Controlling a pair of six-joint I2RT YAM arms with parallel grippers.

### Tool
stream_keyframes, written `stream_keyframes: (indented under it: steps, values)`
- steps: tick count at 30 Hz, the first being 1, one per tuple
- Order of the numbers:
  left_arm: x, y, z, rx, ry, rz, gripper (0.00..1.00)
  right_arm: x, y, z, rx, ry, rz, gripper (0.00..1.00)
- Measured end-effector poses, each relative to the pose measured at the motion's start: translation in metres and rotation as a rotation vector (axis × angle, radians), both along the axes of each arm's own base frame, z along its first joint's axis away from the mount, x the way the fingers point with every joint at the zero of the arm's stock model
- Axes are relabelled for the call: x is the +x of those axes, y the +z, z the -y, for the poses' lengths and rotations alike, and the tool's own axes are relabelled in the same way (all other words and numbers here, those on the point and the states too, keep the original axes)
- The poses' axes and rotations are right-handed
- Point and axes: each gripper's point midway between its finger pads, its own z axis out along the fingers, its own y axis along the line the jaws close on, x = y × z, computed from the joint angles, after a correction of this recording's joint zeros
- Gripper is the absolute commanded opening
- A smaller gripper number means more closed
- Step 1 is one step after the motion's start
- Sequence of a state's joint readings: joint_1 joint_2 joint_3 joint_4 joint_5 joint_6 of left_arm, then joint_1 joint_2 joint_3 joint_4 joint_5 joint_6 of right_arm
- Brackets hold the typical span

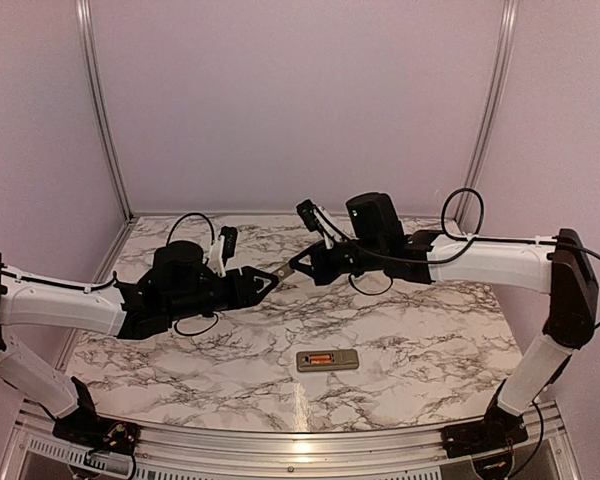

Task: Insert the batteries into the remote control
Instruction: Pass from the right arm to the left

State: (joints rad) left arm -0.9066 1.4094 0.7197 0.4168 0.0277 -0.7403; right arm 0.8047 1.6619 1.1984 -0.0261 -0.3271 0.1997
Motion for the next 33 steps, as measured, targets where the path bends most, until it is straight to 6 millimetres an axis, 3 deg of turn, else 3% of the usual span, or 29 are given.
stream_keyframes:
  steps: [6, 10, 14, 19, 22, 28, 33]
  values:
    - [0.000, -0.011, 0.006, 0.008, -0.013, -0.025, 0.37, -0.001, -0.002, 0.000, -0.016, 0.006, 0.008, 0.00]
    - [-0.002, -0.008, 0.009, -0.007, -0.023, -0.024, 0.29, -0.002, -0.004, 0.000, -0.022, 0.012, 0.010, 0.00]
    - [0.000, 0.000, 0.011, -0.025, -0.025, -0.013, 0.16, -0.003, -0.005, 0.000, -0.028, 0.016, 0.010, 0.00]
    - [0.002, 0.004, 0.016, -0.038, -0.026, -0.016, 0.00, -0.002, -0.003, -0.002, -0.031, 0.023, 0.023, 0.18]
    - [0.004, 0.000, 0.017, -0.037, -0.021, -0.031, 0.00, -0.003, -0.003, -0.003, -0.034, 0.028, 0.025, 0.33]
    - [0.005, -0.002, 0.019, -0.058, -0.014, -0.070, 0.00, -0.002, -0.003, 0.004, -0.084, 0.014, 0.075, 0.47]
    - [0.006, -0.004, 0.018, -0.071, 0.016, -0.146, 0.00, -0.007, 0.038, 0.025, -0.089, -0.018, 0.244, 0.48]
